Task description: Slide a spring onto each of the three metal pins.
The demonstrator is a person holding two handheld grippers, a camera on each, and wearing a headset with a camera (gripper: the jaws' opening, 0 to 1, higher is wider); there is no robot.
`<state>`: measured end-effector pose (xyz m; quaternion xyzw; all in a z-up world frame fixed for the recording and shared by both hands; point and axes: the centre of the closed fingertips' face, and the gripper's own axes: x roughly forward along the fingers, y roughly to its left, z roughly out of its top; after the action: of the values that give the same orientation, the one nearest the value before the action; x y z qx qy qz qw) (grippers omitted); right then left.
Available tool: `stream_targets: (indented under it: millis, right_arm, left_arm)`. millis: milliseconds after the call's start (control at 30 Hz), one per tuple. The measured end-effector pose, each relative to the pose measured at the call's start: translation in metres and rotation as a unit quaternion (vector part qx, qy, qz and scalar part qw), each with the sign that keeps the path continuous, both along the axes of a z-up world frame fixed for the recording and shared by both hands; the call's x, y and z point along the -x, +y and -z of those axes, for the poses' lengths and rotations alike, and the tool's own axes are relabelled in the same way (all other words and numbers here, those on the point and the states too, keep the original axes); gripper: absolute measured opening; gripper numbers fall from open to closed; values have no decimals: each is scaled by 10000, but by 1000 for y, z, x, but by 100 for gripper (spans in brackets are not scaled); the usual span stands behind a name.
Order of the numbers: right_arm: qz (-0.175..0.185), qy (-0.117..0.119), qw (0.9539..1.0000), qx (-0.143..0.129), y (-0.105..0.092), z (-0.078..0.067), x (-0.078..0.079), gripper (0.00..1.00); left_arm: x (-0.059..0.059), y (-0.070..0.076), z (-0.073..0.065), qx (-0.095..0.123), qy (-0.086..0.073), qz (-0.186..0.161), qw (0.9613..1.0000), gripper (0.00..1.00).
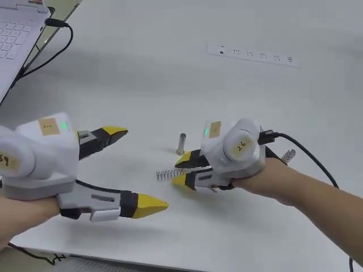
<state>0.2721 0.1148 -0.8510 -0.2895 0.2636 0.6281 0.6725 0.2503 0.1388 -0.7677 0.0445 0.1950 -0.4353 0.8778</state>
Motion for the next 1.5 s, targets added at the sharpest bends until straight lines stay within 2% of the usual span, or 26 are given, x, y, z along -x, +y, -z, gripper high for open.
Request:
stream_targets:
  millis: [67,100,267,367,433,767,1067,1167,1333,1500]
  right_arm:
    - [13,33,10000,59,-2,4,0,11]
    - [59,48,10000,-2,-2,2,0,10]
    - [22,1,10000,24,-4,3,1,9]
    - [30,-16,10000,-5,-7,-1,3,8]
    - [53,44,10000,-57,-10,-7,5,8]
    - [169,-37,9992,-364,-31,-40,8,8]
    - [-41,-187,9987,-465,-45,-64,18,8]
    - [-86,-214,9986,-485,-48,-69,20,8]
    - [-91,-263,9985,-480,-54,-70,20,8]
    - [-51,-232,9982,-558,-55,-74,21,8]
  left_arm:
    - [0,-1,-1,15,-4,10,10000,93]
    - [0,-2,-1,12,-3,14,10000,93]
    - [2,-4,-1,-28,12,59,10000,93]
    - [3,-5,-1,-41,36,88,9999,92]
    - [3,-6,-2,-29,25,99,9999,92]
    - [8,-20,-5,-22,58,334,9994,87]
    - [11,-39,-10,38,29,692,9976,70]
    - [13,-49,-10,95,123,889,9959,66]
    - [5,-58,-10,38,43,1053,9944,55]
    - [-2,-67,-11,70,33,1163,9932,42]
